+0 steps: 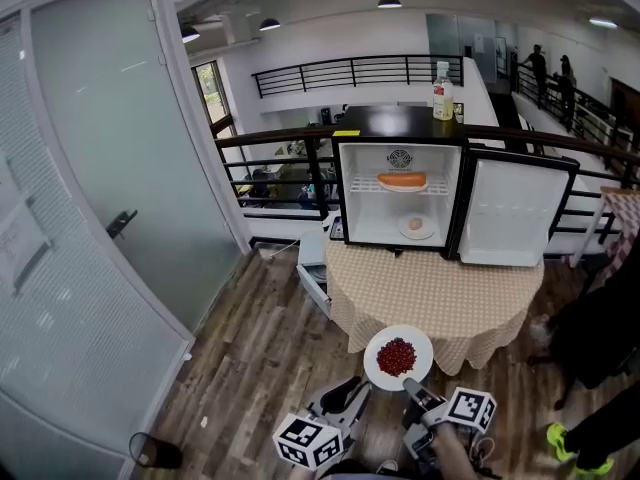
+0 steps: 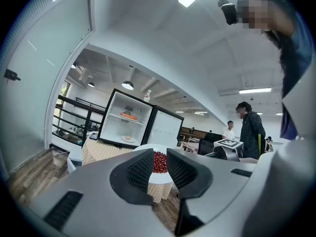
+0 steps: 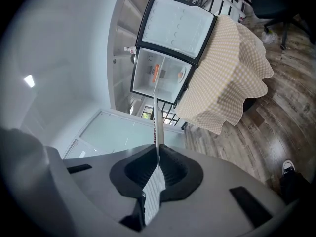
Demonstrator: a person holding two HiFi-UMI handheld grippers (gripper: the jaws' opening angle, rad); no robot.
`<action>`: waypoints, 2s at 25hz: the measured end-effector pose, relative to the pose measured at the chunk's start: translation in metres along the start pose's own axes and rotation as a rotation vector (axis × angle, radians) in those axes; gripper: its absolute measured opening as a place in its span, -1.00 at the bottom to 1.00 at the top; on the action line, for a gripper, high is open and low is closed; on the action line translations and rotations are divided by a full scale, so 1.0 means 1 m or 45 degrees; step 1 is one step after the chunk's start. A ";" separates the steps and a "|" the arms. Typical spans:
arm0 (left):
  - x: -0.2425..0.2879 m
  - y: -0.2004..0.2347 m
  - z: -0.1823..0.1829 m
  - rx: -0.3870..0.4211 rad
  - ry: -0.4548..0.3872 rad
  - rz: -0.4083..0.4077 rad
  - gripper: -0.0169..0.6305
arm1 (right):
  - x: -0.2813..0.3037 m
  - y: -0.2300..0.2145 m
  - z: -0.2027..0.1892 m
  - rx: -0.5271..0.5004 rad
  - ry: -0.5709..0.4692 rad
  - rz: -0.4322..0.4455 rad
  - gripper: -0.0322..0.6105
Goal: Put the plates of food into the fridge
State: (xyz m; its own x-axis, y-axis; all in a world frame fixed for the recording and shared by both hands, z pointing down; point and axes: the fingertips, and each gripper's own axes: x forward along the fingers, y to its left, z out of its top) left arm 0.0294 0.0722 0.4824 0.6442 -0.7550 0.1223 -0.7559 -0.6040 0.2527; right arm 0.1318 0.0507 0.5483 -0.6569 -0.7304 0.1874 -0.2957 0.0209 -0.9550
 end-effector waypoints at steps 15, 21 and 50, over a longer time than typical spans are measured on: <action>0.048 0.052 0.000 0.000 0.074 0.035 -0.67 | 0.060 -0.019 0.040 0.017 0.055 -0.039 -0.82; 0.100 0.106 0.026 0.040 0.074 -0.033 -0.67 | 0.114 -0.012 0.083 0.016 -0.009 -0.054 -0.82; 0.223 0.293 0.107 0.037 0.116 -0.336 -0.67 | 0.335 0.048 0.240 0.094 -0.333 0.015 -0.82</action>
State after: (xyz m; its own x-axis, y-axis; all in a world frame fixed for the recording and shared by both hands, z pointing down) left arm -0.0609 -0.3000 0.4807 0.8262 -0.5451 0.1421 -0.5625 -0.7849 0.2599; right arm 0.0640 -0.3565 0.5101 -0.4554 -0.8822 0.1196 -0.2316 -0.0123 -0.9727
